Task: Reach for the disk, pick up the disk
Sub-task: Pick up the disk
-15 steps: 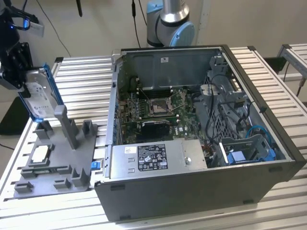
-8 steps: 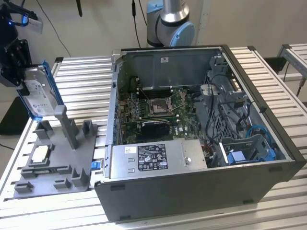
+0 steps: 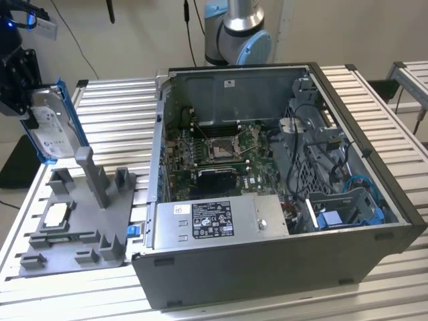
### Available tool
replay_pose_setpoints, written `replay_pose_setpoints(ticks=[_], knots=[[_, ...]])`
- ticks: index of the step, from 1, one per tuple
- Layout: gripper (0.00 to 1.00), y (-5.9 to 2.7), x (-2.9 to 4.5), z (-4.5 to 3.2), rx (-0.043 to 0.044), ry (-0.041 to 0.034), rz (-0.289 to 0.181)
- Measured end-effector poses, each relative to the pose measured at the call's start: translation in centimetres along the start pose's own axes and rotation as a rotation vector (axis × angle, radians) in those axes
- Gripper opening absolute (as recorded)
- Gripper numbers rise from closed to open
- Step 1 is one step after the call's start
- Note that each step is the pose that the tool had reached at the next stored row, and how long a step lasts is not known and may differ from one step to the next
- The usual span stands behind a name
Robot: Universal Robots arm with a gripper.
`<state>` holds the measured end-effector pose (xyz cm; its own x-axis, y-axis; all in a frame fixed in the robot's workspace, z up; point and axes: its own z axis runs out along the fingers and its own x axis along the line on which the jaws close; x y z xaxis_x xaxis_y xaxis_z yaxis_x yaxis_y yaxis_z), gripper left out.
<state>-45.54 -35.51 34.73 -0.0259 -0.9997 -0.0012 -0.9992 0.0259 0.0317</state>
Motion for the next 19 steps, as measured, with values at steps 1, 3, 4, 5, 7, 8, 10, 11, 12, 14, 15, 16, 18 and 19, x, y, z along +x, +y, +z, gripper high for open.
replay_pose_setpoints(ticks=[1, 3, 4, 5, 7, 8, 10, 11, 12, 14, 15, 16, 18, 19], knots=[[0.00, 0.00, 0.00, -0.19, 0.0000, 0.0000, 0.000], [0.00, 0.02, 0.00, -0.58, -0.0001, 0.0001, -0.001], [0.00, 0.02, 0.00, -0.77, 0.0000, 0.0000, -0.001], [0.00, 0.03, 0.00, -0.97, 0.0000, 0.0001, -0.001], [0.00, 0.04, 0.00, -1.37, 0.0000, 0.0000, -0.001], [0.00, 0.05, 0.00, -1.56, 0.0000, 0.0000, -0.002], [0.00, 0.06, 0.00, -1.93, 0.0000, 0.0000, -0.002], [0.00, 0.07, 0.00, -2.10, 0.0000, 0.0000, -0.002], [0.00, 0.07, 0.00, -2.30, -0.0001, 0.0001, -0.002], [0.00, 0.08, 0.00, -2.67, -0.0001, 0.0001, -0.003], [0.00, 0.09, 0.00, -2.84, -0.0001, 0.0001, -0.003], [0.00, 0.09, 0.00, -3.01, -0.0001, 0.0001, -0.003], [0.00, 0.10, 0.00, -3.38, 0.0000, 0.0001, -0.004], [0.00, 0.11, 0.00, -3.54, 0.0000, 0.0001, -0.004]])
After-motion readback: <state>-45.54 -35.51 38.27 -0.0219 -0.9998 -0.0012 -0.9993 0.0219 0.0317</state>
